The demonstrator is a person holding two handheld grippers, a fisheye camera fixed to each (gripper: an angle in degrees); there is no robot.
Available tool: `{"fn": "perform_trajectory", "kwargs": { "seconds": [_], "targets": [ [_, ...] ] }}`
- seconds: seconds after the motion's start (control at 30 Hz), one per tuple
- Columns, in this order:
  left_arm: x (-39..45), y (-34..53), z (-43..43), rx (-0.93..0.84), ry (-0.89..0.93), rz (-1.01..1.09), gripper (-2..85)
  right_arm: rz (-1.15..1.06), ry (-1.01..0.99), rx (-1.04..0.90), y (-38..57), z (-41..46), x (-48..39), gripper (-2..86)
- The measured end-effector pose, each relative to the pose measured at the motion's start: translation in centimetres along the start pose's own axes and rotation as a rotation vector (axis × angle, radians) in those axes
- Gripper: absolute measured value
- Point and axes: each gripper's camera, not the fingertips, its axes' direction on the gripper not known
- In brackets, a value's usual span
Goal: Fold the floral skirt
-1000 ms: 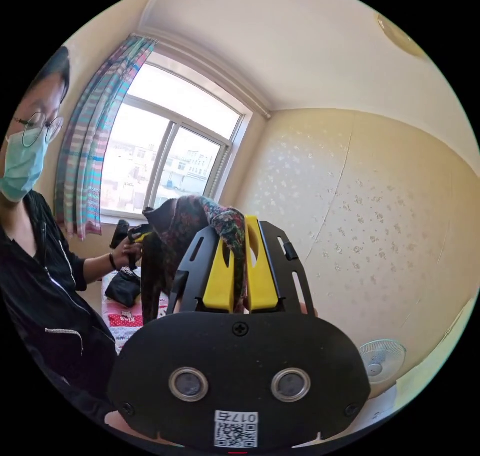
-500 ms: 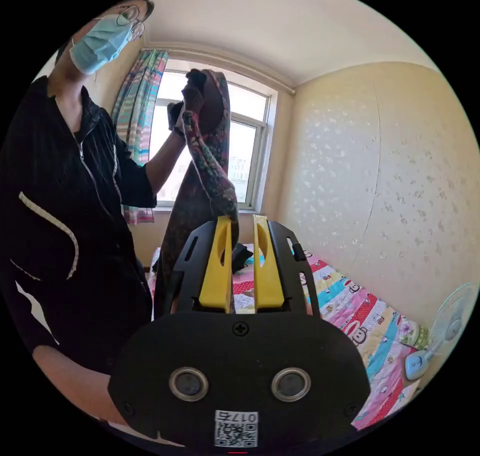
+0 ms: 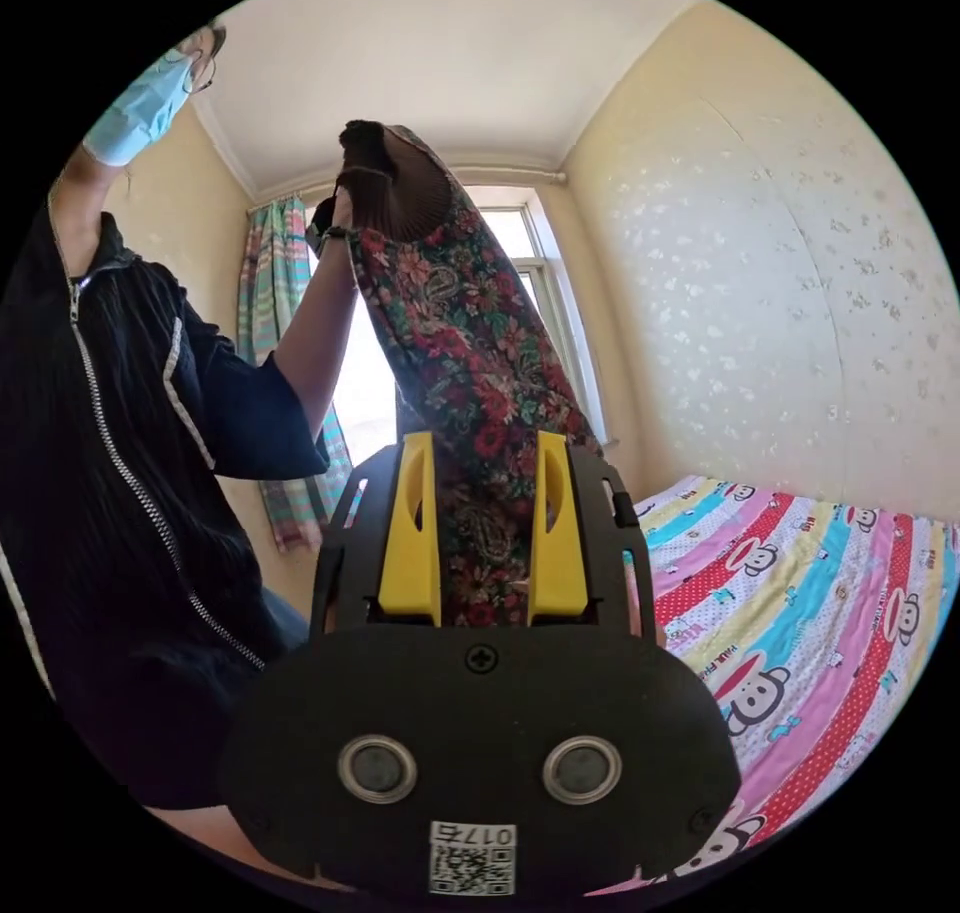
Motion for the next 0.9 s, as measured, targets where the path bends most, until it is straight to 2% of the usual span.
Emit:
{"fn": "perform_trajectory", "kwargs": {
  "seconds": [0.1, 0.23, 0.3, 0.43, 0.5, 0.7, 0.83, 0.9],
  "targets": [
    [0.9, -0.6, -1.4, -0.005, -0.020, -0.010, 0.9, 0.007, 0.005, -0.057, 0.5, 0.8, 0.2, 11.0],
    [3.0, -1.6, -3.9, -0.017, -0.030, 0.010, 1.1, 0.071, -0.006, 0.008, 0.4, -0.7, 1.6, 4.9],
    [4.2, -2.3, -5.5, -0.019, -0.083, 0.055, 1.2, 0.117, 0.090, 0.063, -1.6, -4.3, 2.4, 3.2],
    [7.6, -3.9, -9.9, -0.028, -0.201, 0.216, 1.4, 0.062, 0.248, 0.241, -8.1, -11.8, 1.9, 2.2],
    [9.3, -4.4, -11.2, -0.039, -0.221, 0.273, 1.5, -0.031, 0.314, 0.338, -14.1, -16.5, 0.0, 1.8],
    [16.5, -7.5, -12.4, 0.035, -0.274, 0.450, 1.6, -0.418, 0.463, 0.351, -28.6, -22.1, -10.9, 1.4],
    [22.3, -11.0, -12.2, 0.123, -0.260, 0.511, 1.8, -0.536, 0.548, 0.401, -34.4, -24.4, -17.9, 1.4],
    [24.5, -12.5, -11.8, 0.138, -0.275, 0.509, 2.0, -0.653, 0.678, 0.441, -37.2, -25.5, -22.3, 1.3]
  ]
}}
